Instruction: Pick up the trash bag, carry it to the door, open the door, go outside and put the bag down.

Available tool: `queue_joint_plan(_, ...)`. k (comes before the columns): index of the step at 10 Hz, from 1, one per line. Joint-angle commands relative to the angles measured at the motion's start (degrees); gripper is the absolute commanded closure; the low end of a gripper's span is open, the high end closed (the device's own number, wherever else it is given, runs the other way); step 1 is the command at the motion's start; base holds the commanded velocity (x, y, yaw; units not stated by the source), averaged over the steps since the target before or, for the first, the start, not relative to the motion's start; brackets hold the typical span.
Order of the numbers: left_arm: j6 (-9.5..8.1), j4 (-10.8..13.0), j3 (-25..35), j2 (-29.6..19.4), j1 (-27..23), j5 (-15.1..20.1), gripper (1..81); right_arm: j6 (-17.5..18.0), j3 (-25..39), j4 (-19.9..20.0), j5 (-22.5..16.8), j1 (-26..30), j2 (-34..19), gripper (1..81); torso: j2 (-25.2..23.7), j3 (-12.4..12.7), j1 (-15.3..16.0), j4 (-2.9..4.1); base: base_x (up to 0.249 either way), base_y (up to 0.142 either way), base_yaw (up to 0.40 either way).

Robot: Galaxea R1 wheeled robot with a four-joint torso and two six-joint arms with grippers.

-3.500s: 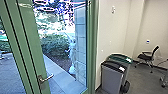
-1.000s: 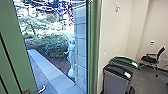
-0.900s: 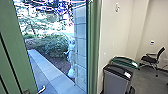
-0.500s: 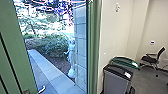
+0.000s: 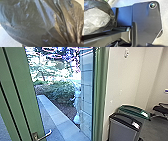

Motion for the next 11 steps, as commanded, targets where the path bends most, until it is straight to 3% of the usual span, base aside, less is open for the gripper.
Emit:
queue_joint_plan(1,0.37,0.3,1.7,-0.9,-3.2,2.8,81.1,-0.4,1.6,-0.6,-3.9,2.2,0.1,1.0,0.0,0.0,0.0,0.00,0.000,0.000,0.321)
queue_joint_plan(6,0.37,0.0,7.6,-4.7,-2.6,2.2,81.1,-0.6,16.0,-0.8,-3.2,1.9,-8.2,1.0,0.0,0.0,0.0,0.00,0.000,0.000,0.323)
queue_joint_plan(11,-0.16,-0.6,8.4,-5.4,-2.9,0.3,81.1,-0.7,15.1,-0.9,-3.2,2.0,-7.3,1.0,0.0,0.0,0.0,0.00,0.000,0.000,0.323)
